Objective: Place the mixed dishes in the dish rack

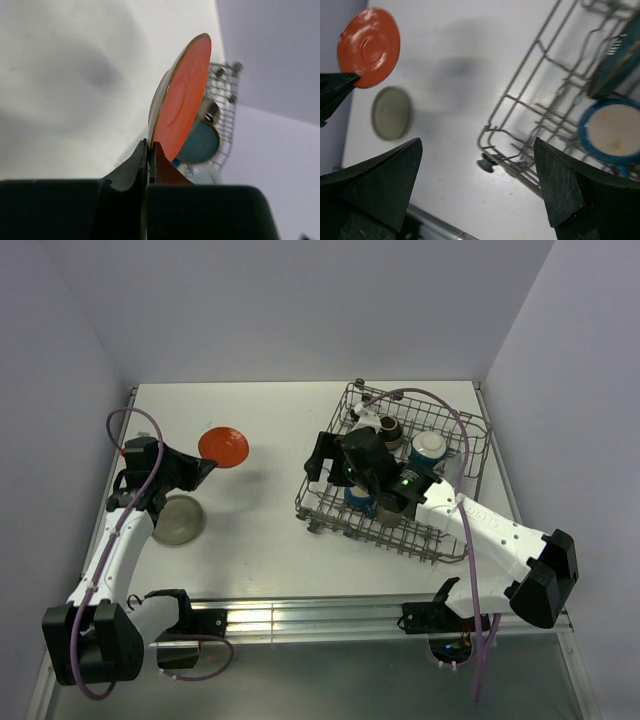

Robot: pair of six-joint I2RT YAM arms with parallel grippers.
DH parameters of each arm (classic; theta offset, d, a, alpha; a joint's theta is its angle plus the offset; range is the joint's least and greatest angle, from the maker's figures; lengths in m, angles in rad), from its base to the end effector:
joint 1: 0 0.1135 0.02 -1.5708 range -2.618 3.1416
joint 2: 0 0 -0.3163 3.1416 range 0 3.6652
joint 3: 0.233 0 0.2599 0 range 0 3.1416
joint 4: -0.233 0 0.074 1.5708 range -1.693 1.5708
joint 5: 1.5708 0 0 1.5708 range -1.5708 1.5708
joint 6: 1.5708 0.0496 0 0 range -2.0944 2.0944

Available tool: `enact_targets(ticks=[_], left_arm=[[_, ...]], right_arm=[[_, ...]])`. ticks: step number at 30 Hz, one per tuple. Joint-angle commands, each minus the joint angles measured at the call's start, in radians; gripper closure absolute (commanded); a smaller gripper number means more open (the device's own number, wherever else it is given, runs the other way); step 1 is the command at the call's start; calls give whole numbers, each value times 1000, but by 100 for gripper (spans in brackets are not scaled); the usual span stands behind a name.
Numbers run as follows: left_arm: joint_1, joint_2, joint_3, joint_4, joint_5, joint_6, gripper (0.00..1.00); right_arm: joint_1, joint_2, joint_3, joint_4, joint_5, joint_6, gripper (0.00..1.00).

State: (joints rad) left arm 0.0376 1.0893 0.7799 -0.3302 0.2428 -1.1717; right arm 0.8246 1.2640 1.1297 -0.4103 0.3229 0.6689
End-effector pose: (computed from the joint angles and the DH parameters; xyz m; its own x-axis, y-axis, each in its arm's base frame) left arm 0.2309 -0.0032 0.3011 -0.3758 -0.9091 -0.1796 -0.4888 0.3591 -0.7950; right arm 0.2061 0.1998 0.3779 -0.5935 0.2244 -0.7730 -0.1836 0.8973 0.4014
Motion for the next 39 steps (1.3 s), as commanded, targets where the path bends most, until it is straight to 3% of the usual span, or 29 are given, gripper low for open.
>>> enact_targets(ticks=[1,4,7,20,23,26,27,29,30,31,33,34,37,39], left_arm=[[-2,-83,10,141,201,23,100],[-18,-111,-23,209,297,3,100],[-30,-156,-57,247,337,-26,100],[-234,-281,-82,269,337,-132,100],[-269,-287,-99,290,326,-152,100],[-313,-275,-111,302,314,-166,100],[-323,-272,-113,307,314,-169,100],[-332,-263,-110,303,316,-163,100],[-334,-259,-104,284,313,-143,99],[-334,-249,-79,260,297,-123,83],[-335,-241,-36,126,247,-47,64],[-335,-233,19,65,210,-19,50],[-335,-229,112,-108,48,72,40],[-335,-224,151,-185,-78,104,39]], right_arm=[[-21,23,39,140,-244,90,0],[-54,40,-4,267,-417,148,0],[-65,75,-13,332,-497,179,0],[-76,173,-67,587,-648,285,2],[-76,163,-87,625,-644,294,12],[-79,141,-116,668,-639,294,49],[-81,135,-120,674,-636,296,76],[-88,118,-128,659,-616,287,100],[-88,109,-127,612,-595,279,100],[-88,83,-123,582,-535,252,100],[-91,51,-113,466,-455,221,100],[-93,34,-99,421,-408,190,100],[-107,-26,-47,208,-211,132,100],[-113,-66,-25,71,-52,104,100]])
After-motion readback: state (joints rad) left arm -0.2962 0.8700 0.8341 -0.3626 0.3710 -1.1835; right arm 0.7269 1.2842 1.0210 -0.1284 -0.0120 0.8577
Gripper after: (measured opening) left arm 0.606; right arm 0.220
